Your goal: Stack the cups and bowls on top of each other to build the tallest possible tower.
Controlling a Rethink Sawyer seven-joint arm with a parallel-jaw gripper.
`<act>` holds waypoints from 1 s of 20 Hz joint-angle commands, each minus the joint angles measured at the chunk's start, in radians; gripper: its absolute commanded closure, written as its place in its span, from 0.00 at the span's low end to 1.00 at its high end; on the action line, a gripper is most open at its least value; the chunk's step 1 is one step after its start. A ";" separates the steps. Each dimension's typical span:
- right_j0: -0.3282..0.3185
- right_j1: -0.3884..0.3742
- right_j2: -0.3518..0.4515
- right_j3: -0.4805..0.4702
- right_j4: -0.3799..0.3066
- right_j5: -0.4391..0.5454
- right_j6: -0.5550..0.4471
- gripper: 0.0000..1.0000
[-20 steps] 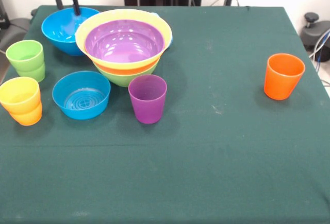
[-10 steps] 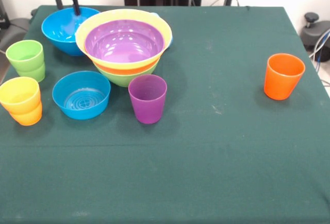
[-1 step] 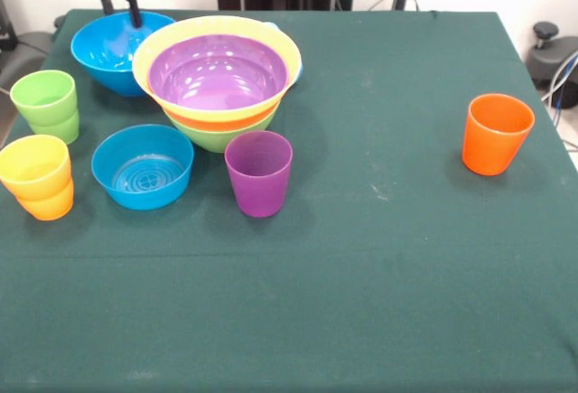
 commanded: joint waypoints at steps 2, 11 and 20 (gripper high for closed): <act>0.022 0.058 0.033 -0.062 -0.026 -0.033 -0.040 1.00; 0.017 0.036 0.035 -0.036 -0.011 -0.042 -0.027 1.00; 0.015 -0.011 0.046 -0.001 0.021 -0.006 -0.036 1.00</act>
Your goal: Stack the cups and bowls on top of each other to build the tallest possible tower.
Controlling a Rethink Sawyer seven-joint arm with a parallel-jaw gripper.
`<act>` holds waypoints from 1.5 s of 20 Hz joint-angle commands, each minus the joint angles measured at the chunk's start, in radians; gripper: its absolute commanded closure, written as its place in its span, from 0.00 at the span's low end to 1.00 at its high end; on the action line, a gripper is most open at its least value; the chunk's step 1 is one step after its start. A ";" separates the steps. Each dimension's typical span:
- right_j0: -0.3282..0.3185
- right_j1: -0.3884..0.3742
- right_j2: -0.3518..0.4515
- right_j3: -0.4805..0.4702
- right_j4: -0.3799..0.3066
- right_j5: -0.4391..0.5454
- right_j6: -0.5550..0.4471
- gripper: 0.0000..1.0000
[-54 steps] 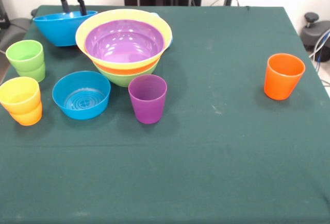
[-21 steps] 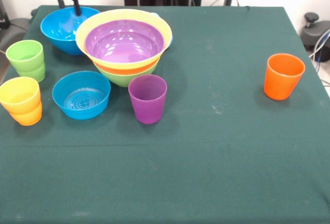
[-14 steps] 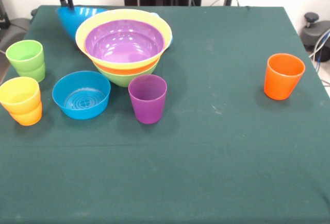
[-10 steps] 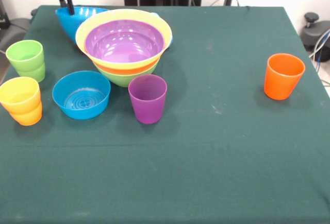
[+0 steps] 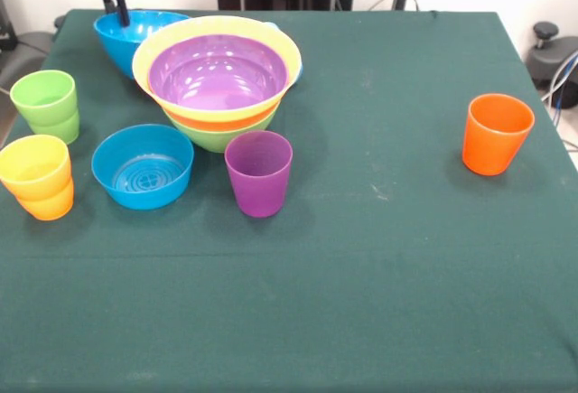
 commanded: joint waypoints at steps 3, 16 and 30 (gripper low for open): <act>0.013 -0.038 0.051 0.026 0.040 0.031 -0.042 1.00; 0.006 -0.312 0.105 0.176 0.214 0.155 -0.112 1.00; 0.031 -0.413 0.122 0.215 0.310 0.229 -0.123 1.00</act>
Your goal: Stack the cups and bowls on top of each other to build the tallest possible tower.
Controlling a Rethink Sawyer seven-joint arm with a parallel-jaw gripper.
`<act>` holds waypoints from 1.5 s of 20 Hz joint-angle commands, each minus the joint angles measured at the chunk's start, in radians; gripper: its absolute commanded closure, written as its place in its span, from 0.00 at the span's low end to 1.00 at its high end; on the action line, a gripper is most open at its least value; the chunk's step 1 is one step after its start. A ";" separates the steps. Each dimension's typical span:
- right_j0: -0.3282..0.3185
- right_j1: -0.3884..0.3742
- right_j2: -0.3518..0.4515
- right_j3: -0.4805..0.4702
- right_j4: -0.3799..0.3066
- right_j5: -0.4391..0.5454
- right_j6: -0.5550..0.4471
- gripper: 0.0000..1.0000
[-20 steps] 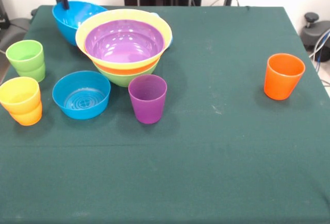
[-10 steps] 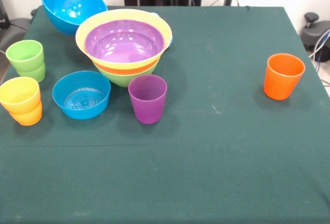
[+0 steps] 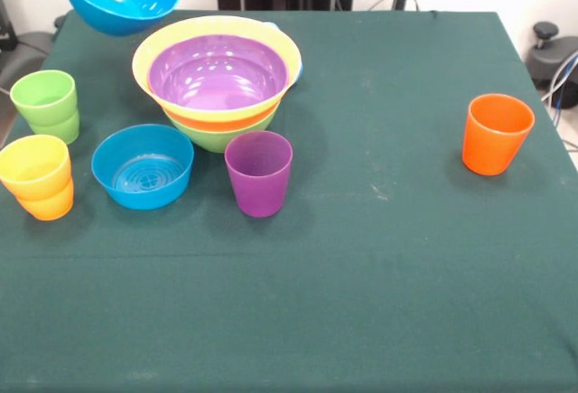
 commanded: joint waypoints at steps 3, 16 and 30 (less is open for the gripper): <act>0.042 -0.076 0.094 0.083 0.076 0.142 -0.131 1.00; 0.078 -0.147 0.113 0.066 0.145 0.204 -0.106 1.00; 0.196 -0.067 0.094 -0.013 0.173 0.150 0.001 1.00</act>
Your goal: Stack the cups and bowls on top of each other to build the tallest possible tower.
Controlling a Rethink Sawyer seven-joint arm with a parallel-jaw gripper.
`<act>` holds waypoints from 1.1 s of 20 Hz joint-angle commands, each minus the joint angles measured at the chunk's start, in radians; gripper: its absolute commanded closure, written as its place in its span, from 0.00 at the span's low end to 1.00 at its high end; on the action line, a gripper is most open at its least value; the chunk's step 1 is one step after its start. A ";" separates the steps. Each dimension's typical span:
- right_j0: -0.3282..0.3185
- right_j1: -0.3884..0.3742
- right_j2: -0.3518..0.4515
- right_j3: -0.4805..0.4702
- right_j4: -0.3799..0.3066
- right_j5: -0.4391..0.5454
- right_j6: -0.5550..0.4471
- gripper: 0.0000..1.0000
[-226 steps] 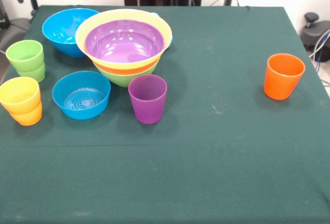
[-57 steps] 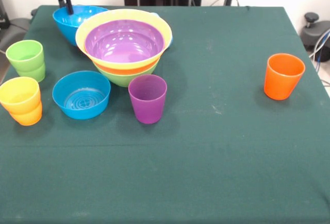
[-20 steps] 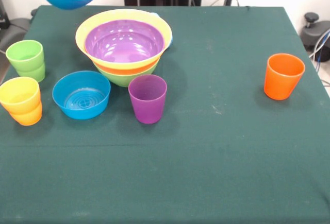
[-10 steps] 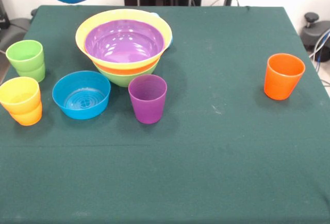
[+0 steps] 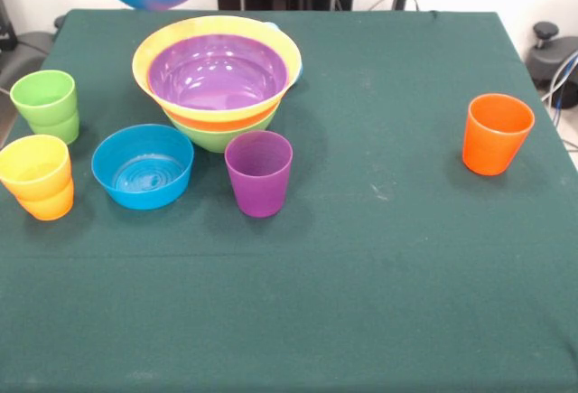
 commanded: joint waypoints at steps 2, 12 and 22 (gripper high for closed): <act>0.100 0.094 0.040 -0.054 0.018 0.012 0.012 1.00; 0.171 0.132 0.010 -0.096 0.048 -0.009 0.068 1.00; 0.228 0.149 -0.027 -0.164 0.065 0.030 0.100 1.00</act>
